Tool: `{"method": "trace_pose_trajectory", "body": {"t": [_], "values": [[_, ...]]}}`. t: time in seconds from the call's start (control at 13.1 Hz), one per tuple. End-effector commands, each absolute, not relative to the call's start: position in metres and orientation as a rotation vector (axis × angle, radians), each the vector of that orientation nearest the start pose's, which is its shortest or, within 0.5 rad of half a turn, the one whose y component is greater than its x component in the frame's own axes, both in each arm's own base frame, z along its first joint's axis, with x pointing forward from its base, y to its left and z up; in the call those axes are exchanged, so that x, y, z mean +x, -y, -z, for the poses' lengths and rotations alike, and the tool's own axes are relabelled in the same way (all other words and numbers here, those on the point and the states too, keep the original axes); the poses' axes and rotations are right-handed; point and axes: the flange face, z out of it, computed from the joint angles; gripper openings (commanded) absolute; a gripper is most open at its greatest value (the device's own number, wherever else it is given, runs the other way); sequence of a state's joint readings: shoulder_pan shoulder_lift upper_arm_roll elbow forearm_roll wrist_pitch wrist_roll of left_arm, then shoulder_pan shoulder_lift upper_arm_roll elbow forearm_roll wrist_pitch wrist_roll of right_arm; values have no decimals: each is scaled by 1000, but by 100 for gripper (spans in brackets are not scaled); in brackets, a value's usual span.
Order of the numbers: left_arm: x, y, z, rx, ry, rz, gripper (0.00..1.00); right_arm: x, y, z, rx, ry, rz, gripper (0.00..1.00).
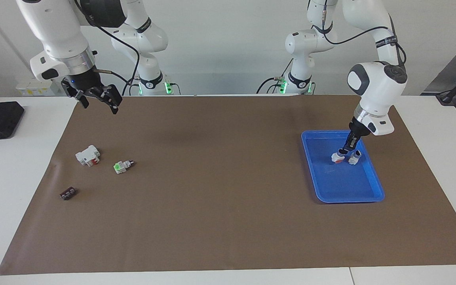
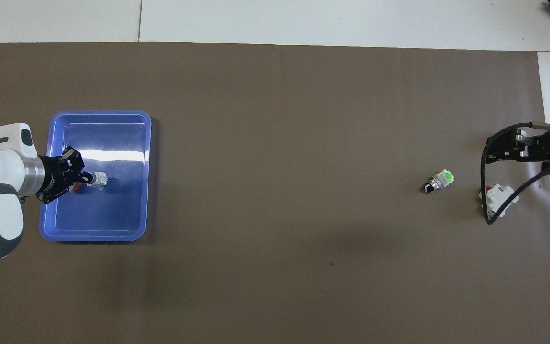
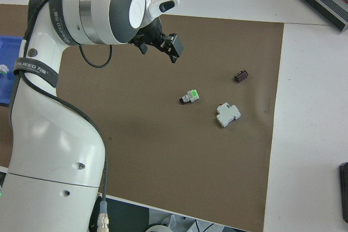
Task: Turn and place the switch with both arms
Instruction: 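Lower the switch into the blue tray while the right gripper withdraws, then open the left gripper to release the switch in the tray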
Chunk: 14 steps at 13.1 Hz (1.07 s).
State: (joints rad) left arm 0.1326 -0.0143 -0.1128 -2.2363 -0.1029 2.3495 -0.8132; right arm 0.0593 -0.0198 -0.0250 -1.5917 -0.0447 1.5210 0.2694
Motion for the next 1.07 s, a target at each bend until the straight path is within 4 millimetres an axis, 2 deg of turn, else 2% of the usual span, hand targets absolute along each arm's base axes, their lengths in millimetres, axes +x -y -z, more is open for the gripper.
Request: {"method": "trace_pose_trajectory", "body": {"t": [0.0,0.15,0.38,0.46,0.61,0.69,0.84,0.99], "values": [[545,-10,-397,-2977,1312,197,32,542,-14,-630,-3114,-361,-94,100],[561,-5,-410,-2993,1295,215,42,536,-15,-620,-3115,-357,-120,100],[589,5,-440,-3016,1258,193,52,532,-16,-618,-3130,-345,-108,100],[596,6,-448,-3025,1229,196,53,533,-16,-619,-3141,-332,-104,100],[605,36,-461,-3023,960,202,53,533,-9,-619,-3170,-238,-109,100],[608,49,-470,-3006,857,220,53,534,-4,-619,-3158,-246,-115,100],[615,74,-481,-3018,750,218,52,534,-5,-620,-3156,-248,-113,100],[615,88,-498,-3054,500,184,51,533,-9,-620,-3156,-241,-113,100]]}}
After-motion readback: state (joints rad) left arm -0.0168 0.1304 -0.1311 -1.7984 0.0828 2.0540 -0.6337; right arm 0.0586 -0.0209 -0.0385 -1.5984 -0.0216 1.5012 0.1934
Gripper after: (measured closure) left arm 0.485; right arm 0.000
